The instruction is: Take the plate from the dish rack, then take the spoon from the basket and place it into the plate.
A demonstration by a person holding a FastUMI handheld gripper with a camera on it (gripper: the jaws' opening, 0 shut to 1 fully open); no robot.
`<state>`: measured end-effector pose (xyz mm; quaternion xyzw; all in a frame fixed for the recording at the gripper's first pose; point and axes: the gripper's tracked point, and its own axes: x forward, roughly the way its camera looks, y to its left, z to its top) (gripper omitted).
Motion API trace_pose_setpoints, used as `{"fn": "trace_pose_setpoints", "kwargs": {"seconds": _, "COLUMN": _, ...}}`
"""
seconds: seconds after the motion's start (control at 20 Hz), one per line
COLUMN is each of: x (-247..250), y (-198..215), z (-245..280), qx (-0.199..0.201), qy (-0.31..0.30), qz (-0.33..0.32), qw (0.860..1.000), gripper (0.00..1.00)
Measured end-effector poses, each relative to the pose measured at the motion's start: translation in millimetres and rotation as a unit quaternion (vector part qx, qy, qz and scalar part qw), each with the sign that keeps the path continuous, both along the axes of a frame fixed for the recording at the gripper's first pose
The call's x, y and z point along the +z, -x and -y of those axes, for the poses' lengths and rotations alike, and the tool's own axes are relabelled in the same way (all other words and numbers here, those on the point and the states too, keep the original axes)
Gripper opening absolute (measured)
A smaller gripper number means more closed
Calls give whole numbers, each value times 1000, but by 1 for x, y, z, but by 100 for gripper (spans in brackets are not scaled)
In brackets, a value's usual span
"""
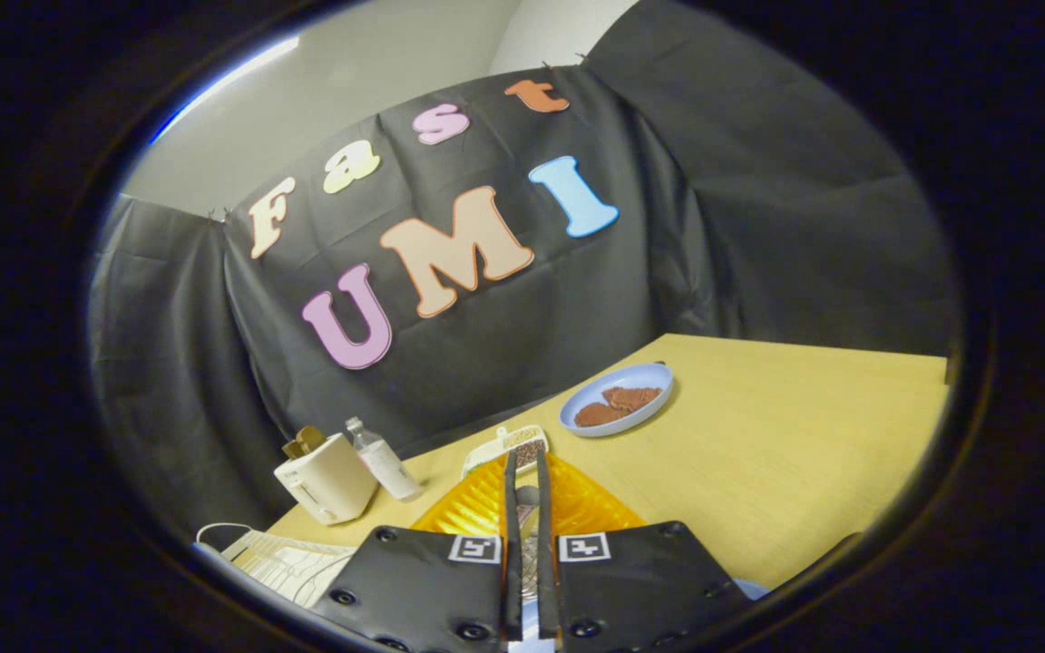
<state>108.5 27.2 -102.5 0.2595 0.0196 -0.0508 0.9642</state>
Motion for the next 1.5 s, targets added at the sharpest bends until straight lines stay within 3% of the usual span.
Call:
{"fn": "trace_pose_setpoints", "kwargs": {"seconds": 0.3, "x": 11, "y": 11, "z": 23, "qx": -7, "qy": -51, "qz": 16, "qw": 999, "gripper": 9}}
{"fn": "trace_pose_setpoints", "kwargs": {"seconds": 0.6, "x": 48, "y": 28, "z": 26, "qx": -7, "qy": 5, "qz": 37, "qw": 999, "gripper": 9}}
{"fn": "trace_pose_setpoints", "kwargs": {"seconds": 0.85, "x": 72, "y": 65, "z": 31, "qx": -2, "qy": 8, "qz": 62, "qw": 998, "gripper": 9}}
{"fn": "trace_pose_setpoints", "kwargs": {"seconds": 1.1, "x": 38, "y": 105, "z": 45, "qx": 9, "qy": -41, "qz": 48, "qw": 998, "gripper": 9}}
{"fn": "trace_pose_setpoints", "kwargs": {"seconds": 1.5, "x": -29, "y": 137, "z": 52, "qx": 46, "qy": -103, "qz": 2, "qw": 994, "gripper": 9}}
